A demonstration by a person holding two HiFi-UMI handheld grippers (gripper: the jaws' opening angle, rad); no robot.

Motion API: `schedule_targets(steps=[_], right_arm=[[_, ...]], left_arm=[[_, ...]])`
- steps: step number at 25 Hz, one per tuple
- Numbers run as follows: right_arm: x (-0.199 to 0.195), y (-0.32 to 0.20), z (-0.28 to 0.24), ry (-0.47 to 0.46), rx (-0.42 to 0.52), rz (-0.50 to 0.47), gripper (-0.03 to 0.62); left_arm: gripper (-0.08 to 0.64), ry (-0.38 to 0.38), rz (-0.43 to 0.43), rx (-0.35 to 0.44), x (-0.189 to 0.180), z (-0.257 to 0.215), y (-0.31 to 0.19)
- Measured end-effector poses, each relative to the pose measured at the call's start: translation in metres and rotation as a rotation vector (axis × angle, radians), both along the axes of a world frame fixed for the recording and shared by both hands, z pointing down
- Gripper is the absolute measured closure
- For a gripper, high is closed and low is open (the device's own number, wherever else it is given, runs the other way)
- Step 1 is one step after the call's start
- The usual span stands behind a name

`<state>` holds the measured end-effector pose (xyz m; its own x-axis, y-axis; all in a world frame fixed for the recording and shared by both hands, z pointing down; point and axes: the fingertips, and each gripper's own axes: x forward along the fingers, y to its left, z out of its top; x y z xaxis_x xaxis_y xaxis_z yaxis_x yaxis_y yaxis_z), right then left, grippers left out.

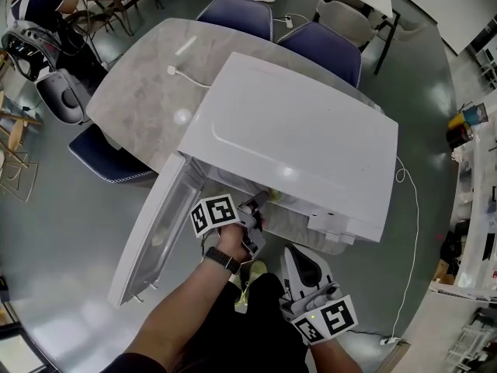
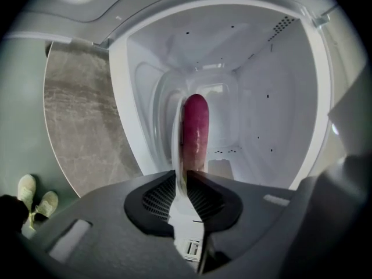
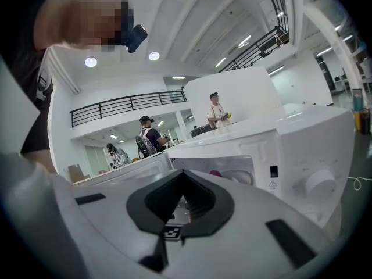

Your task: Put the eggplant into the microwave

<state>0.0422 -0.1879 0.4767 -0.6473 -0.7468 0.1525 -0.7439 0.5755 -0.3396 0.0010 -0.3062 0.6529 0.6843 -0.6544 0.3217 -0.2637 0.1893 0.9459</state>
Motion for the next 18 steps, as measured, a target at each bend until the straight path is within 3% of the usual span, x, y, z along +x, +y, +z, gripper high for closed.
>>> schedule_targets(steps=[5,8,12,18], right_arm=[[-0.005,0.005,0.003,-0.005,-0.008,-0.021,0.591],[-0.007,0.006,0.005,-0.008,-0.013,-0.027,0.591],[-0.010,0.008,0.003,-0.014,-0.013,-0.041,0.591],[-0.011,0.011,0.004,-0.017,-0.025,-0.052,0.591]], left_arm=[[0.535,-0.059,0.056,0.014,0.001,-0.001,0.000],[0.466,-0.086,0.096,0.041,0.004,-0.006,0.000],[0.457,-0.148,0.162,0.072,0.008,-0.008,0.005],[0.459,-0.337,0.275,0.164,0.012,-0.001,0.014]])
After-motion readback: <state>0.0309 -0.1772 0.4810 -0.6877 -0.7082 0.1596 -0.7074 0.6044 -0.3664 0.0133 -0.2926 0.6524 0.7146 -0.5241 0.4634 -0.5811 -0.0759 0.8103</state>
